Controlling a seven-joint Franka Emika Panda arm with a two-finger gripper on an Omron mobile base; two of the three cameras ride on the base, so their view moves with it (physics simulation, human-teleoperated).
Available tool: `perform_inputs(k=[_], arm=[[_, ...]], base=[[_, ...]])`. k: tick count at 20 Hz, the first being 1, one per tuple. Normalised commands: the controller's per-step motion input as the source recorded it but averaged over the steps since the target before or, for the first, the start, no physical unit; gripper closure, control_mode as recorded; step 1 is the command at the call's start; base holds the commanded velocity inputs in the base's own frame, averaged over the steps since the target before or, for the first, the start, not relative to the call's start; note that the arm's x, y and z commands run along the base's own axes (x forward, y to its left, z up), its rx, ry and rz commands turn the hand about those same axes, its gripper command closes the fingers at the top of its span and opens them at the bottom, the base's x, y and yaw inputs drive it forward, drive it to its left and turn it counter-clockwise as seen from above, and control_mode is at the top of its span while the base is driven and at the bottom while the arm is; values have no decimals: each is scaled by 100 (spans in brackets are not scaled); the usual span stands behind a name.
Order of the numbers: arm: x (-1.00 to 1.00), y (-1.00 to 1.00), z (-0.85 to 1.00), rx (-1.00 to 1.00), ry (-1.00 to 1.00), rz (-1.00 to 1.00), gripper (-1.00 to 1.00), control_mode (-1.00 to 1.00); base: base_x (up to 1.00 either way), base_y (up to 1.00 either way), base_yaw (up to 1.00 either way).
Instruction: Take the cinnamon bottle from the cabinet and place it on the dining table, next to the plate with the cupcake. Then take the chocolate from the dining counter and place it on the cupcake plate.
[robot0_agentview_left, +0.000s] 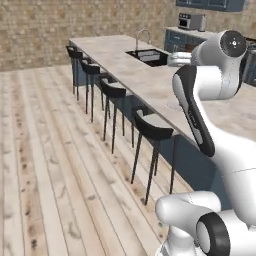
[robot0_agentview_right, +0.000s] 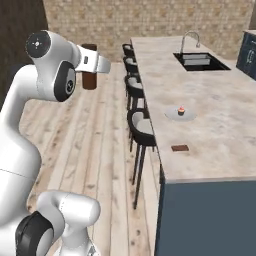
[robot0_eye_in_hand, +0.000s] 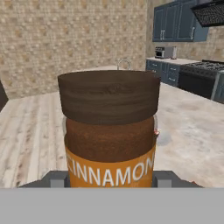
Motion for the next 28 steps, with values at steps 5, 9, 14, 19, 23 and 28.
perform_inputs(k=[5,9,14,19,23,28], arm=[[0,0,0,0,0,0,100,100],[0,0,0,0,0,0,100,100],[0,0,0,0,0,0,100,100],[0,0,0,0,0,0,100,100],[0,0,0,0,0,0,100,100],[0,0,0,0,0,0,100,100]], base=[[84,90,-78],[92,94,-76],[87,98,-73],[54,93,-61],[17,19,-59],[2,-13,-55]])
